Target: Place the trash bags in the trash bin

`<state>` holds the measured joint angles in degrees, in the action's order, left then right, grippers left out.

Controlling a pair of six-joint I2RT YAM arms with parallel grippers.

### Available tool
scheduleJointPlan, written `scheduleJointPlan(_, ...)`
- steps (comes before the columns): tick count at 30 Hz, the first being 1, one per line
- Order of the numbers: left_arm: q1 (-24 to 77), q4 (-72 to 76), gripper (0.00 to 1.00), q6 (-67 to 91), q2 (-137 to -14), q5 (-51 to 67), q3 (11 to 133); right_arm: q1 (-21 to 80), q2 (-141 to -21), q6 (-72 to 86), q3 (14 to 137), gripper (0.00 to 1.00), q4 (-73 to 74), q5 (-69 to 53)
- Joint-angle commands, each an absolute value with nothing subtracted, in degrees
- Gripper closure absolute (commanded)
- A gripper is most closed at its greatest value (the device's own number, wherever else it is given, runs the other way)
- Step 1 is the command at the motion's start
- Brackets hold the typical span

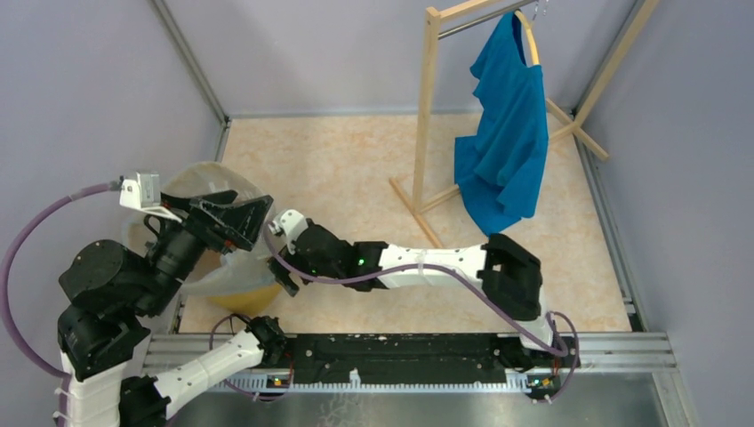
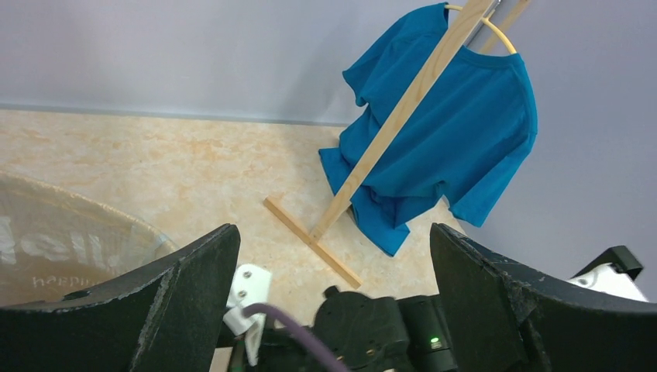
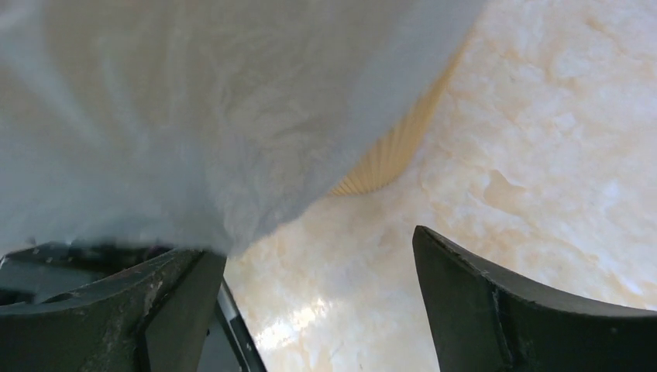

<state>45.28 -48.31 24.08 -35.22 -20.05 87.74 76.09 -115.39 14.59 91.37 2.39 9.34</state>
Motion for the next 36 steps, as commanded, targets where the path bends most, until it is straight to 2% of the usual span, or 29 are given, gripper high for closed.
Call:
scheduleJointPlan(1, 45.51, -46.93, 0.01, 23.47, -34.11, -20.86, 86.66, 76.03, -101.93, 16.38, 87.94, 0.09, 5.0, 12.67)
scheduleJointPlan(6, 45.44, -45.47, 0.01, 23.47, -34.82, -19.52, 85.91, 76.04, -89.54, 17.43, 78.8, 0.06, 8.78, 16.85)
scheduleJointPlan(11, 45.45, -43.81, 0.01, 23.11, -35.19, -19.25, 85.37, 76.07, -74.16, 16.92, 71.42, 0.01, 18.7, 27.0)
scheduleJointPlan(14, 45.44, -41.86, 0.01, 22.51, -35.01, -19.24, 84.45, 76.0, -65.99, 16.33, 74.32, 0.01, 28.04, 32.15)
scheduleJointPlan(20, 45.45, -35.32, 0.01, 20.92, -34.31, -19.93, 81.01, 75.99, -57.27, 19.22, 89.55, 0.01, 46.22, 41.05)
scheduleJointPlan(26, 45.48, -33.12, 0.01, 19.95, -35.95, -20.17, 80.85, 76.02, -49.41, 16.63, 94.17, 0.01, 44.4, 37.32)
scheduleJointPlan(36, 45.45, -33.86, 0.01, 20.57, -36.04, -20.99, 80.83, 76.0, -47.82, 13.36, 92.14, 0.01, 40.19, 35.28)
